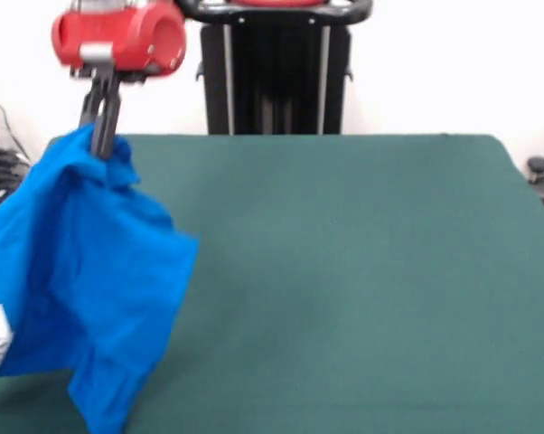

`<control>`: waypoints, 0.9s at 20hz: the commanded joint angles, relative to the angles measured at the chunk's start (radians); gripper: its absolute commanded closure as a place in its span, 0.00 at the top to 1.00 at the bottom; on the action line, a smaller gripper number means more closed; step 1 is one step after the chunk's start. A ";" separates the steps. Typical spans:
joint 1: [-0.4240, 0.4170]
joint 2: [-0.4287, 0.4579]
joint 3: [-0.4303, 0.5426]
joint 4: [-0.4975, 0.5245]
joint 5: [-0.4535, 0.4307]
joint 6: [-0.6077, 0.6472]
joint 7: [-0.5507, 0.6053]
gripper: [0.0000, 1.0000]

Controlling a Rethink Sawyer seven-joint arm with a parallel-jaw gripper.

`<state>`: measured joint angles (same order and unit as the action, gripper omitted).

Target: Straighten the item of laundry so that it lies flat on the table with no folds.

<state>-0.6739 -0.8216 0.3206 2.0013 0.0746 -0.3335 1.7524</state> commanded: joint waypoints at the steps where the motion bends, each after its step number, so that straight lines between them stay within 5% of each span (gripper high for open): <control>1: -0.052 0.209 0.317 0.196 -0.171 -0.208 0.479 0.00; 13: 0.086 0.249 0.139 0.252 -0.177 -0.437 0.592 0.00; 18: 0.190 0.240 0.030 0.307 -0.080 -0.519 0.597 0.00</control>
<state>-0.6134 -0.5841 0.4115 2.1866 -0.0759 -0.7195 2.0831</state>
